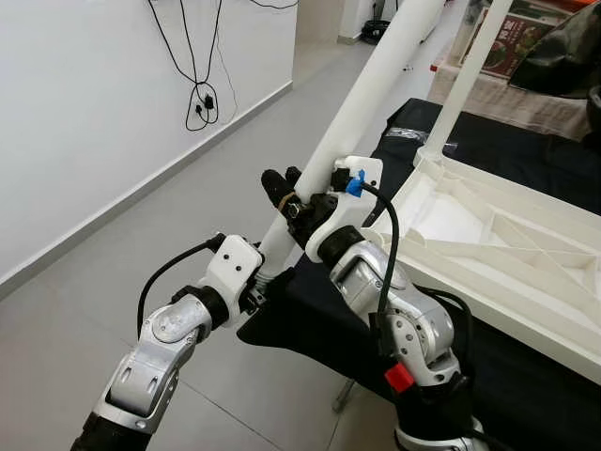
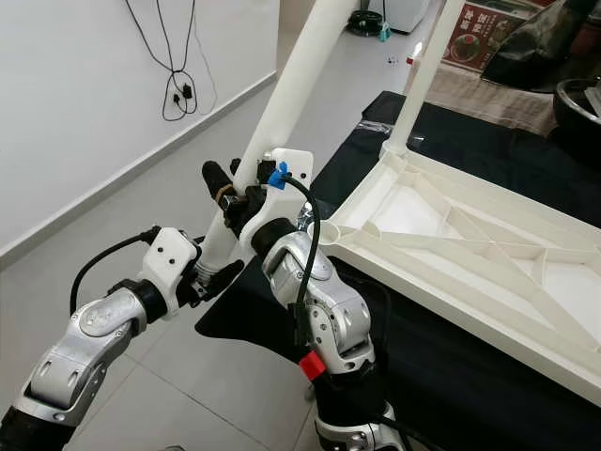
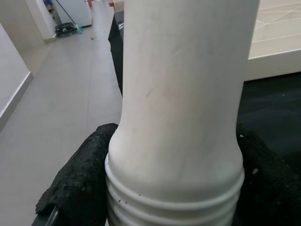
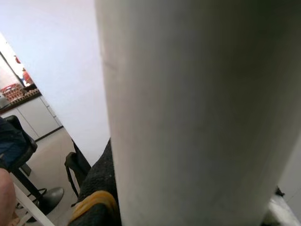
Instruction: Building children table
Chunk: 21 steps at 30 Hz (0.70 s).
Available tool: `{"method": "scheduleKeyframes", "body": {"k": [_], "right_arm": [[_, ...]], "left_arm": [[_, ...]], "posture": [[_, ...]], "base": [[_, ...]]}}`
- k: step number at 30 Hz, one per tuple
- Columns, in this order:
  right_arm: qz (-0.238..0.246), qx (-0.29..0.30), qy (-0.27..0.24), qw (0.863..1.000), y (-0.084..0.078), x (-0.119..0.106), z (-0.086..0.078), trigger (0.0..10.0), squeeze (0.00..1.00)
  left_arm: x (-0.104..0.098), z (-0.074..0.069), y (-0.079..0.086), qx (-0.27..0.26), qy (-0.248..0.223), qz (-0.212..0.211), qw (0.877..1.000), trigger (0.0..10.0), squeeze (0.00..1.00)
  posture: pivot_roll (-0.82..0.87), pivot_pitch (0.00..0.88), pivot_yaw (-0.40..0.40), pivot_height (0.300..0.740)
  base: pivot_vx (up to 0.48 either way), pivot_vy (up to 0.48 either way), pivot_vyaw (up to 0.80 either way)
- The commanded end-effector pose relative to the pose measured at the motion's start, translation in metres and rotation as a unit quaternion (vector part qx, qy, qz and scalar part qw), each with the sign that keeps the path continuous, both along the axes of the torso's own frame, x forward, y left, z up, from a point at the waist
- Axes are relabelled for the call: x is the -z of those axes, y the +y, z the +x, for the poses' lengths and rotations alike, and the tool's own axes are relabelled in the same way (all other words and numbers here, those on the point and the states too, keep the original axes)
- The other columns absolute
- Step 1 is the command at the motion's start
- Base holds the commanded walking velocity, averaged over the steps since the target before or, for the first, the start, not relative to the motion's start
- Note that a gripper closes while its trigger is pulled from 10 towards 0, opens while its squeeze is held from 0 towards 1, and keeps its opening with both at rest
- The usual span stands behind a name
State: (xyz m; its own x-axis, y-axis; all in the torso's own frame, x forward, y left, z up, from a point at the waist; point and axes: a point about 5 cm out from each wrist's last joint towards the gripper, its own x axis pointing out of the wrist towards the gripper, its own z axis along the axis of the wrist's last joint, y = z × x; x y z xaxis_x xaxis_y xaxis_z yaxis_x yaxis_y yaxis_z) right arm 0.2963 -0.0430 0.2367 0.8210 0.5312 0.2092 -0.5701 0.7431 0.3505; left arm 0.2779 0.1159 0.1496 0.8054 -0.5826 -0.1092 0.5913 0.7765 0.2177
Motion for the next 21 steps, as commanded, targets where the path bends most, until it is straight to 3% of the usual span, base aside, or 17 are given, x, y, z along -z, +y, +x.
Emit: {"method": "scheduleKeyframes", "body": {"k": [1, 5, 6, 10, 12, 15, 16, 17, 18, 21], "right_arm": [[-0.008, -0.004, -0.016, 1.0, -0.002, 0.003, 0.001, 10.0, 1.0], [-0.004, -0.018, -0.012, 1.0, -0.005, 0.004, 0.003, 10.0, 1.0], [0.003, -0.035, -0.013, 0.999, -0.008, 0.003, 0.003, 10.0, 0.0], [0.014, -0.084, -0.01, 0.996, -0.015, 0.005, 0.004, 10.0, 0.0], [0.005, -0.21, -0.015, 0.978, -0.021, 0.01, -0.005, 10.0, 0.0], [0.001, -0.255, -0.017, 0.967, -0.023, 0.011, -0.009, 10.0, 0.0], [0.003, -0.352, -0.008, 0.936, -0.031, 0.013, -0.019, 10.0, 0.0], [0.005, -0.383, -0.009, 0.924, -0.034, 0.012, -0.021, 10.0, 0.0], [0.005, -0.383, -0.009, 0.924, -0.034, 0.012, -0.021, 10.0, 0.0], [0.006, -0.43, -0.016, 0.903, -0.041, 0.009, -0.023, 10.0, 0.0]], "left_arm": [[0.005, -0.01, -0.007, 0.026, 0.014, 0.001, 1.0, 10.0, 0.0], [0.005, -0.015, -0.007, 0.038, 0.015, 0.005, 0.999, 10.0, 0.0], [0.005, -0.018, -0.006, 0.044, 0.02, -0.001, 0.999, 10.0, 0.0], [0.003, -0.027, -0.005, 0.069, 0.032, -0.014, 0.997, 10.0, 0.0], [-0.001, -0.037, -0.001, 0.098, 0.055, -0.041, 0.993, 10.0, 0.0], [-0.003, -0.04, 0.0, 0.108, 0.064, -0.052, 0.991, 10.0, 0.0], [-0.003, -0.05, 0.0, 0.134, 0.089, -0.073, 0.984, 10.0, 0.0], [-0.003, -0.055, 0.0, 0.146, 0.102, -0.083, 0.981, 10.0, 0.0], [-0.003, -0.055, 0.0, 0.146, 0.102, -0.083, 0.981, 10.0, 0.0], [-0.002, -0.068, -0.004, 0.174, 0.138, -0.11, 0.969, 10.0, 0.0]], "posture": [[0.12, 0.059, -0.078, 0.74], [0.12, 0.06, -0.079, 0.74], [0.12, 0.062, -0.078, 0.74], [0.12, 0.061, -0.08, 0.74], [0.13, 0.066, -0.08, 0.74], [0.13, 0.066, -0.08, 0.74], [0.12, 0.07, -0.08, 0.74], [0.12, 0.071, -0.079, 0.74], [0.12, 0.071, -0.079, 0.74], [0.12, 0.082, -0.077, 0.74]], "base": [[0.0, 0.0, 0.0], [0.0, 0.0, 0.0], [0.0, 0.0, 0.0], [0.0, 0.0, 0.0], [0.0, 0.0, 0.0], [0.0, 0.0, 0.0], [0.0, 0.0, 0.0], [0.0, 0.0, 0.0], [0.0, 0.0, 0.0], [0.0, 0.0, 0.0]]}}
